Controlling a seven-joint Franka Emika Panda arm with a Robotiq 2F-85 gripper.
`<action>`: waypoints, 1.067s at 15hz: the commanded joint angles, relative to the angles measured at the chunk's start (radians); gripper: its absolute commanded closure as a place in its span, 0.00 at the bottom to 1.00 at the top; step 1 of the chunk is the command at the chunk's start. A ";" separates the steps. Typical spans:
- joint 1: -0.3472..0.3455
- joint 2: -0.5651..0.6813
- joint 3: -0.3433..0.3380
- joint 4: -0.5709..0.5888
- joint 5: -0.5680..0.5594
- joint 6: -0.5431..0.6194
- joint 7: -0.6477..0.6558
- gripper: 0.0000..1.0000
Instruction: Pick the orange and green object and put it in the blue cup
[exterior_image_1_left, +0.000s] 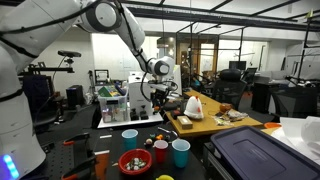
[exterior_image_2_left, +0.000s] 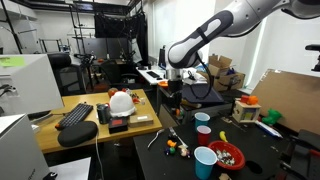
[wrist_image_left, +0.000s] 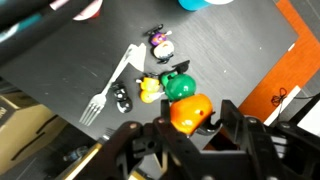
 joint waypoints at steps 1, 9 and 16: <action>-0.040 -0.094 -0.065 -0.060 0.029 -0.026 0.066 0.72; -0.067 -0.039 -0.199 -0.005 -0.012 -0.005 0.202 0.72; -0.070 0.033 -0.243 -0.001 -0.030 0.000 0.275 0.72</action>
